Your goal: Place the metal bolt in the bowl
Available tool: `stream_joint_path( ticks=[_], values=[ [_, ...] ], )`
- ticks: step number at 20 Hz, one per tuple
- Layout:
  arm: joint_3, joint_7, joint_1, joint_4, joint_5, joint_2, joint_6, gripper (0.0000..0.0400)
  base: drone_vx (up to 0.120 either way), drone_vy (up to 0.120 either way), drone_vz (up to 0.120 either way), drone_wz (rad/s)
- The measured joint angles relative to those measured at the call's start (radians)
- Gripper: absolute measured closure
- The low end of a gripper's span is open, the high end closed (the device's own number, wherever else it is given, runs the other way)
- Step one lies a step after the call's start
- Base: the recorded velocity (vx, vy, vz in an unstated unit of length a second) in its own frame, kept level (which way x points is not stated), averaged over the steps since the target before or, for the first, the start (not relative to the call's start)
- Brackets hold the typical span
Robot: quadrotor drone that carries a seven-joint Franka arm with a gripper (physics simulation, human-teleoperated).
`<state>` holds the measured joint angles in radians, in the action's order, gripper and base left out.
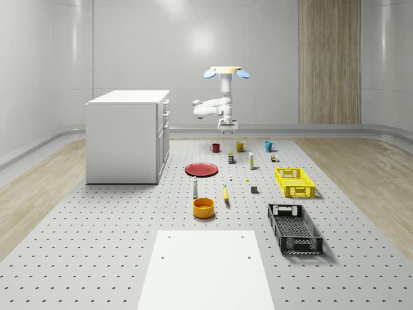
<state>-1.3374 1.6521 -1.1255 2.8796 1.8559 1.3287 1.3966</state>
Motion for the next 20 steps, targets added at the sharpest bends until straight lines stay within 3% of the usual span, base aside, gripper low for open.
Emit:
stream_joint_path(
  ticks=[10, 20],
  values=[
    [-0.007, 0.008, -0.009, -0.002, -0.015, 0.033, 0.031, 0.0, 0.12, 0.0, -0.004, 0.0],
    [-0.013, 0.014, -0.016, -0.003, -0.028, 0.063, 0.058, 0.0, 0.12, 0.0, -0.12, 0.0]
  ],
)
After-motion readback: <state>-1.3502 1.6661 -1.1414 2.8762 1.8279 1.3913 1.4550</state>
